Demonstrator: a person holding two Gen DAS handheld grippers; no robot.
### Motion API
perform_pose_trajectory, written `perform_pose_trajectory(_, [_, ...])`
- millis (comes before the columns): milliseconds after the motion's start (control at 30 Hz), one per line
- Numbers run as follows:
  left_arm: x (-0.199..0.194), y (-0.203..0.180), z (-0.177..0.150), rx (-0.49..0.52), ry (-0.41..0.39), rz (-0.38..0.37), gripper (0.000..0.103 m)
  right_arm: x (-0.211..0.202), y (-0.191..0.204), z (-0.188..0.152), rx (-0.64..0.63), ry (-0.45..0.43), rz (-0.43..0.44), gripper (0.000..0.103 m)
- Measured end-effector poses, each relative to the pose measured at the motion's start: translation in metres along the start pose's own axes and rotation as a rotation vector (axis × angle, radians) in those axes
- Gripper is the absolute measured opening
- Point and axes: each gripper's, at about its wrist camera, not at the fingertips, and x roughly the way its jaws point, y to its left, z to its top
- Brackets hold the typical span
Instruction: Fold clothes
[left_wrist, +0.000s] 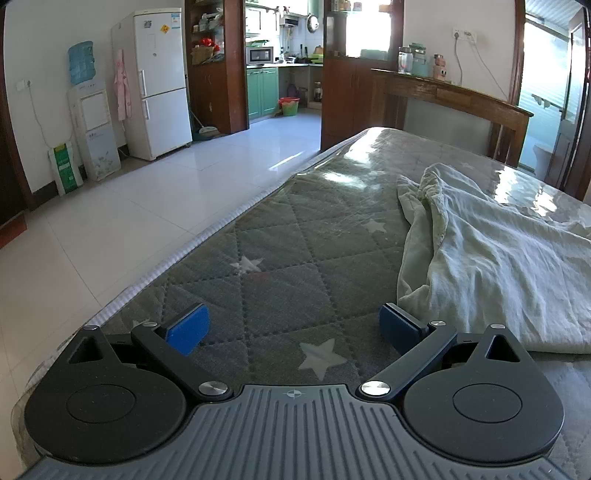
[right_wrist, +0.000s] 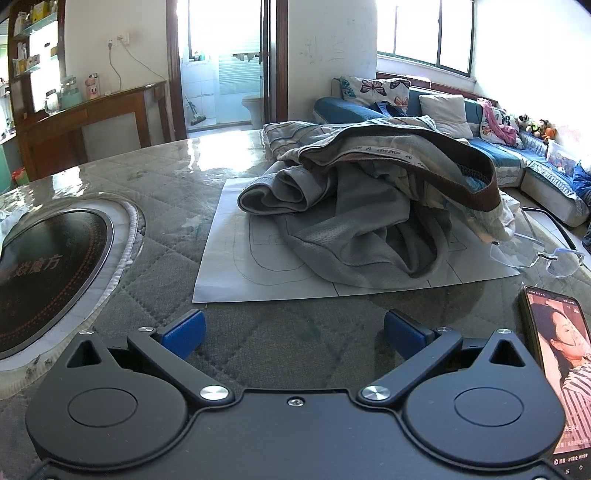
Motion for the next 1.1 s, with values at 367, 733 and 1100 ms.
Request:
perform_pose_trajectory(367, [0.003,0.004,0.008,-0.007,-0.003,-0.009,0.1,0.001,0.0,0.0,-0.002,-0.001,-0.002,0.103])
perform_pose_trajectory(733, [-0.003,0.009,0.01,-0.037,-0.012,-0.033,0.1,0.001,-0.002,0.0,-0.003,0.0,-0.003,0.103])
perform_pose_trajectory(1100, [-0.009,0.01,0.008,-0.011,0.003,-0.004,0.102,-0.001,-0.002,0.0,-0.003,0.0,-0.004,0.103])
